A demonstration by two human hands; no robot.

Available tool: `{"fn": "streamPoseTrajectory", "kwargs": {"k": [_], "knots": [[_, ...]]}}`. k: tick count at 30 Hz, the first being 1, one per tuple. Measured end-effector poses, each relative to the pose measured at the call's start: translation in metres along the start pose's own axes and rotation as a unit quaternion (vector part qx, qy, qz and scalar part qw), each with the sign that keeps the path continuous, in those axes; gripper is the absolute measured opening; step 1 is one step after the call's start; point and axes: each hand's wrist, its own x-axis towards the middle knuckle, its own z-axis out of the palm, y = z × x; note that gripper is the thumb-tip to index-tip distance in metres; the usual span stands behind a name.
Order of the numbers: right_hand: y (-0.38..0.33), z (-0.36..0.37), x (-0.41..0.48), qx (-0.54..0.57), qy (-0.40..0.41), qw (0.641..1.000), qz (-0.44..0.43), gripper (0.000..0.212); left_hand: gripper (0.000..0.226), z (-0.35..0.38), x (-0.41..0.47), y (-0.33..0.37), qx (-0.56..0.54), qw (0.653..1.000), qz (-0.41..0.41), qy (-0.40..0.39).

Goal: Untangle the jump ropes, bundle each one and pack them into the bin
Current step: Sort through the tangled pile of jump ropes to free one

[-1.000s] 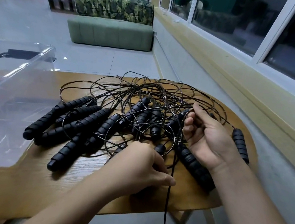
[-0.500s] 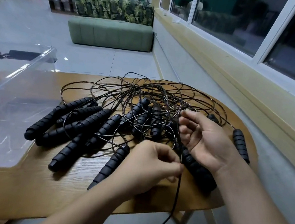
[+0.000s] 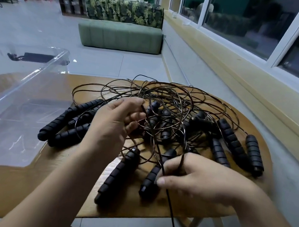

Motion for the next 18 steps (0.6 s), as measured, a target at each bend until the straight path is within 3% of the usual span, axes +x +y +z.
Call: {"fn": "streamPoseTrajectory", "kwargs": {"k": [2, 5, 7, 11, 18], "knots": [[-0.001, 0.001, 0.004, 0.079, 0.062, 0.995, 0.002, 0.018, 0.009, -0.006, 0.005, 0.004, -0.034, 0.999, -0.005, 0.028], [-0.003, -0.004, 0.003, 0.174, 0.129, 0.976, 0.030, 0.050, 0.008, -0.012, 0.010, 0.007, -0.091, 0.995, -0.018, 0.045], [-0.006, -0.007, -0.003, 0.177, 0.090, 0.978, 0.062, 0.056, 0.007, -0.014, 0.013, 0.006, -0.125, 0.991, -0.019, 0.051], [-0.009, 0.002, -0.008, 0.067, -0.087, 0.986, 0.122, 0.041, 0.003, -0.019, 0.015, 0.007, -0.161, 0.985, -0.014, 0.064], [-0.023, 0.033, 0.003, 0.018, -0.070, 0.993, 0.089, 0.035, 0.005, -0.019, 0.015, 0.010, -0.204, 0.978, -0.011, 0.041]]}}
